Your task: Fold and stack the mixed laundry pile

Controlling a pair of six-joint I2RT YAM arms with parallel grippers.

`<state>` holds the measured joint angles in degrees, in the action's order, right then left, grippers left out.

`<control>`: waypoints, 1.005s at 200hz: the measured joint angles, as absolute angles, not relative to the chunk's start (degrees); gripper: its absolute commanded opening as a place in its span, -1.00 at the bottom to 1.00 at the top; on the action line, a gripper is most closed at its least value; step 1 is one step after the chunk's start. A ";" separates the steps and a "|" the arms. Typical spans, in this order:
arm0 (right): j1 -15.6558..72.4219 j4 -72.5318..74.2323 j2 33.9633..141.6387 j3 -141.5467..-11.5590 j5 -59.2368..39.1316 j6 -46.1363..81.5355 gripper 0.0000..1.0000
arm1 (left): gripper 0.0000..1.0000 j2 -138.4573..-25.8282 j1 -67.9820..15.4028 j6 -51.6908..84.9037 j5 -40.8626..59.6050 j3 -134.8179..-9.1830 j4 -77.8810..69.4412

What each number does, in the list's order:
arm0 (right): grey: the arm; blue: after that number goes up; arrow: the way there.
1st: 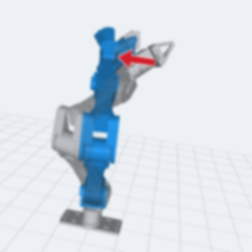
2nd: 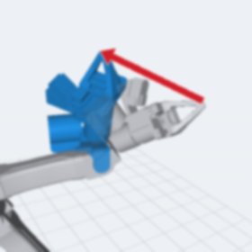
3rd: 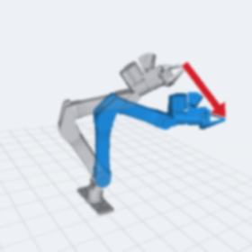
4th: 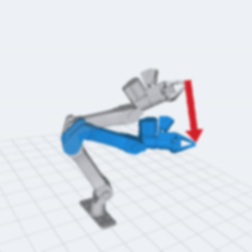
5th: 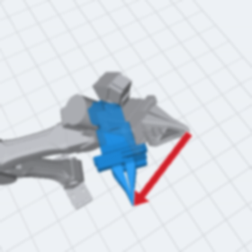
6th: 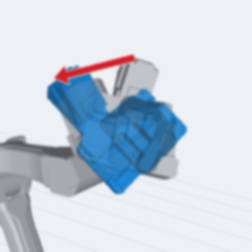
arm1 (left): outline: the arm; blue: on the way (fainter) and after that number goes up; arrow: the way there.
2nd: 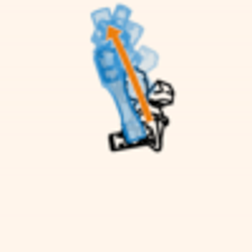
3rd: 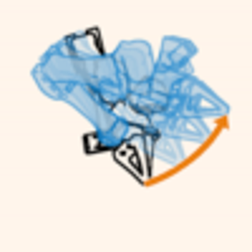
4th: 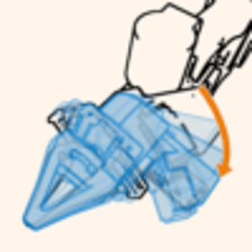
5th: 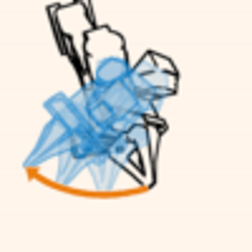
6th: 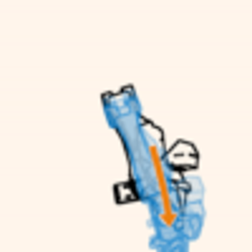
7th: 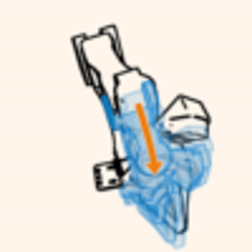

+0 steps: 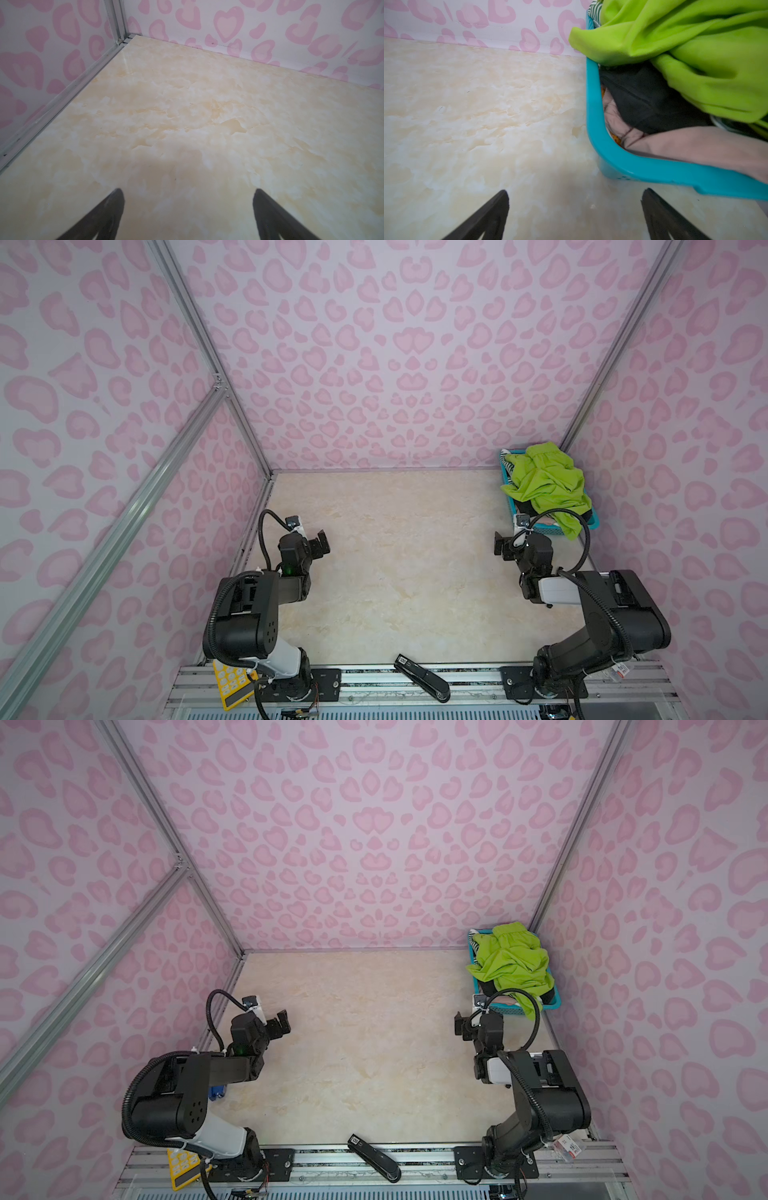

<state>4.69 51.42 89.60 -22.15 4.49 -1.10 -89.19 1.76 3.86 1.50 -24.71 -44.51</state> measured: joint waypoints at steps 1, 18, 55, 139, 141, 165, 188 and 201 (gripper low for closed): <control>4.69 51.42 89.60 -22.15 4.49 -1.10 1.00 | 0.96 -89.19 1.76 3.86 1.50 -24.71 -44.51; 4.69 51.42 89.60 -22.15 4.49 -1.10 1.00 | 0.97 -89.19 1.76 3.86 1.45 -24.71 -44.51; 4.69 51.42 89.60 -22.15 4.49 -1.10 1.00 | 0.97 -89.19 1.76 3.86 1.37 -24.71 -44.51; 4.69 51.42 89.60 -22.15 4.49 -1.13 1.00 | 0.96 -89.19 1.76 4.05 0.60 -24.75 -44.49; 4.69 51.42 89.60 -22.15 4.49 -1.13 1.00 | 0.96 -89.19 1.76 4.05 0.58 -24.75 -44.49; 4.71 51.42 89.60 -22.15 4.49 -1.13 1.00 | 0.96 -89.19 1.80 4.05 0.43 -24.77 -44.49; 4.82 51.42 89.60 -22.15 4.49 -1.13 1.00 | 0.97 -89.19 1.80 4.05 0.43 -24.77 -44.49; 4.82 51.42 89.60 -22.15 4.51 -1.13 1.00 | 0.96 -89.19 1.80 4.08 0.14 -24.77 -44.49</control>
